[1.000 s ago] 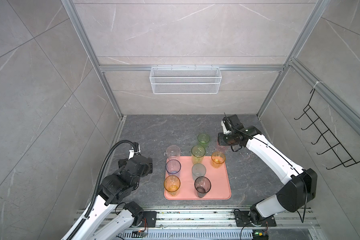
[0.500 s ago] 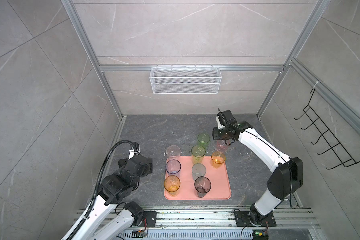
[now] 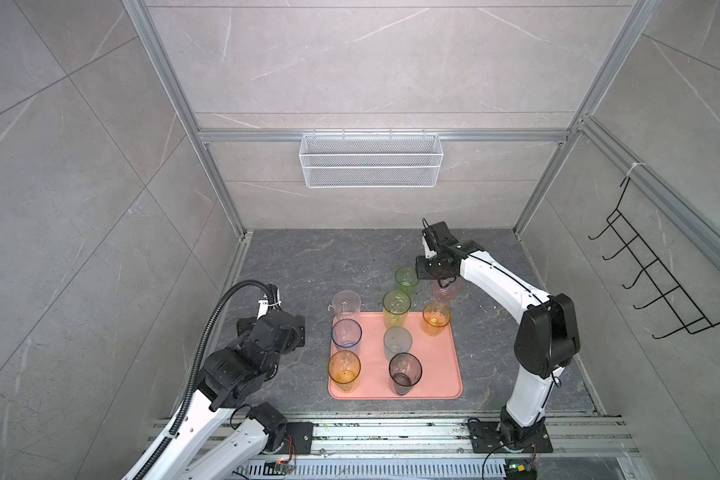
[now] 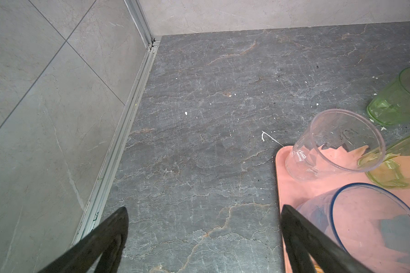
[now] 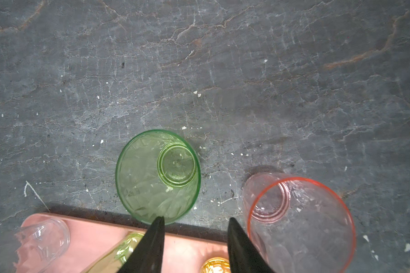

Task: Place the glasses into the tray
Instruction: 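Raise the right gripper and move it over the green cup, then lower the open right gripper into the green cup and close on its rim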

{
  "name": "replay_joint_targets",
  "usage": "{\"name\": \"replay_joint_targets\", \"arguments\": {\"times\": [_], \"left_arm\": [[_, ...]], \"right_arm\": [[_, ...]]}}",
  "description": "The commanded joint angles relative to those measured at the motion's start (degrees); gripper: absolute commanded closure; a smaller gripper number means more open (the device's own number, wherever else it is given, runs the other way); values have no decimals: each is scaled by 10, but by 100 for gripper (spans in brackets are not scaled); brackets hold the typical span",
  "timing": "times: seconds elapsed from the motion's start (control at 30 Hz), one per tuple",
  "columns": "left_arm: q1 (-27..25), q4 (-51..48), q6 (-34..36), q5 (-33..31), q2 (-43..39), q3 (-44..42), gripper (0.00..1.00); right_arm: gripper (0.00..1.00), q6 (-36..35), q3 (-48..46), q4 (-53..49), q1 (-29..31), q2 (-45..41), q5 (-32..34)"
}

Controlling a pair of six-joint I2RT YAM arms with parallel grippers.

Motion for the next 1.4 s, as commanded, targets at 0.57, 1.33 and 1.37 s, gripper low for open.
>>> {"name": "replay_joint_targets", "arguments": {"times": [0.57, 1.33, 1.37], "left_arm": [[-1, 10, -3, 0, -3, 0, 0], [-1, 11, -2, 3, 2, -2, 0], [-1, 11, -2, 3, 2, -1, 0]], "right_arm": [[59, 10, 75, -19, 0, 101, -19], [80, 14, 113, -40, -1, 152, -29], [81, 15, 113, -40, 0, 153, -29]]}}
